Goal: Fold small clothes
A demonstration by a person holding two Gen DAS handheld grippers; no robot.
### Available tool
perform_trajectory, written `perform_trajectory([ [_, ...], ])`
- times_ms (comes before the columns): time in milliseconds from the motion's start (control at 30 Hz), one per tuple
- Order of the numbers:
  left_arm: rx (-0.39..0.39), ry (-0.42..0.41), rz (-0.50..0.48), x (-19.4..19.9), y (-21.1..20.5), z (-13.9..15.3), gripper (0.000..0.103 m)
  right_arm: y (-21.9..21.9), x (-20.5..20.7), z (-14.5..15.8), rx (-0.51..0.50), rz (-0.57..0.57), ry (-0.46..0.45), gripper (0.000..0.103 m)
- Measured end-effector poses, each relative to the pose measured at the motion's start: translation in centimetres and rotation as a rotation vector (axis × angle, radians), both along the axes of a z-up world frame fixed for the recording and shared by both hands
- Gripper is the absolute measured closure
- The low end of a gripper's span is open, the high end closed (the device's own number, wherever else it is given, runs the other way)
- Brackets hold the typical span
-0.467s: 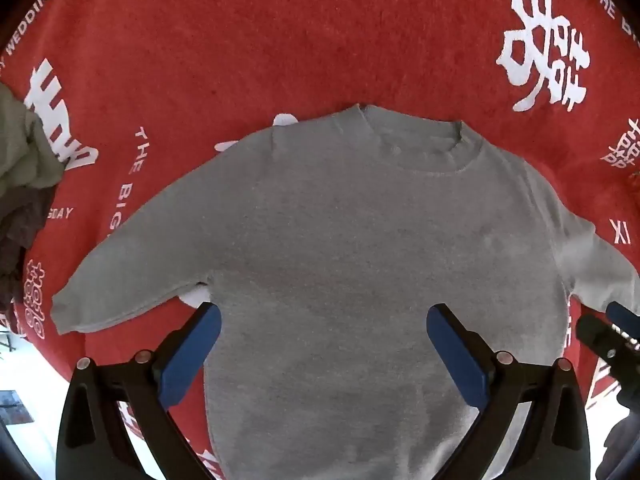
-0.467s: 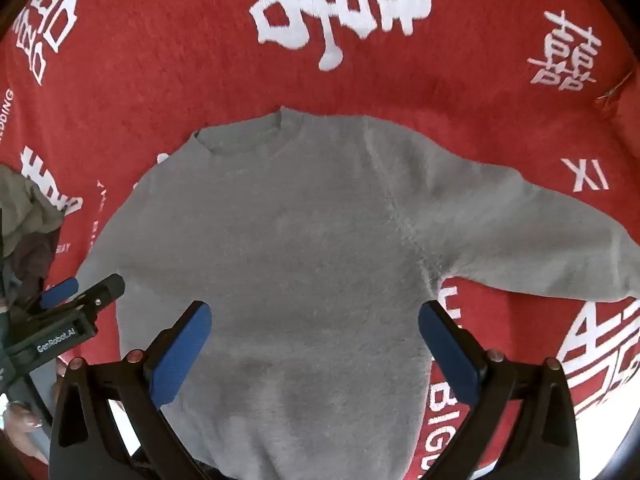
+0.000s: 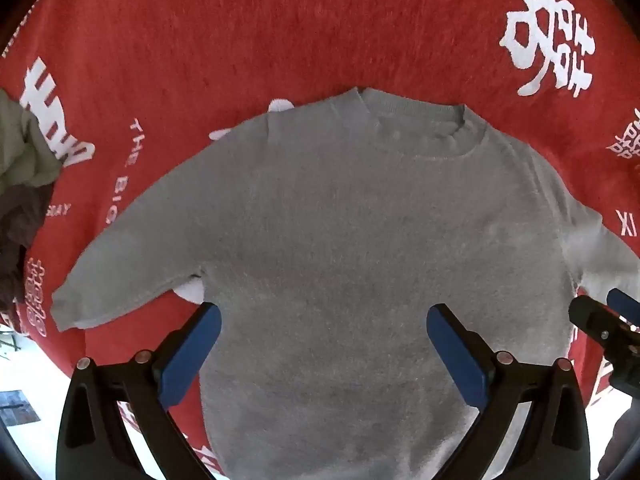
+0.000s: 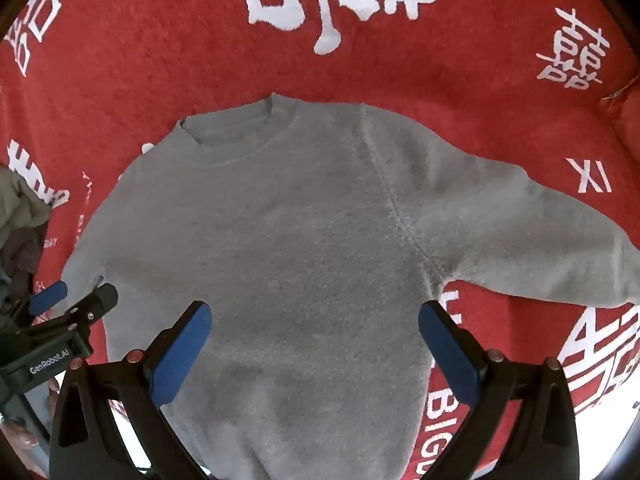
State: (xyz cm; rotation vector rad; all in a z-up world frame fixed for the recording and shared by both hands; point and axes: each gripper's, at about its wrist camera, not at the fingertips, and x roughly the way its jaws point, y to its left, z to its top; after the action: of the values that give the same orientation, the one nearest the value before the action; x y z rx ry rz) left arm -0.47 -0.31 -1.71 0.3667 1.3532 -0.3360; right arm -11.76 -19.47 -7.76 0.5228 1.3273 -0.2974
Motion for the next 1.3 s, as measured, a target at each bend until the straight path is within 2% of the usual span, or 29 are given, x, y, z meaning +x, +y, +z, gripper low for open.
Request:
perform_trajectory([
  [233,0.004,0.026,0.020,0.3,-0.1,-0.5,0.000,-0.5,1.1,0.4,0.002,0.025,0.016,0.000],
  [400,-0.031,0.039,0.015,0.5,0.0,-0.5,0.000,-0.1,1.4,0.5,-0.011,0.039,0.017,0.000],
  [633,0.005,0.011,-0.004,0.5,-0.4,-0.1,0.000,0.4,1.7,0.5,-0.017,0.043,0.024,0.000],
  [1300,0.034,0.033,0.033,0.2,0.1,-0.6,0.000,0.3,1.8,-0.4,-0.007,0.059,0.050,0.000],
])
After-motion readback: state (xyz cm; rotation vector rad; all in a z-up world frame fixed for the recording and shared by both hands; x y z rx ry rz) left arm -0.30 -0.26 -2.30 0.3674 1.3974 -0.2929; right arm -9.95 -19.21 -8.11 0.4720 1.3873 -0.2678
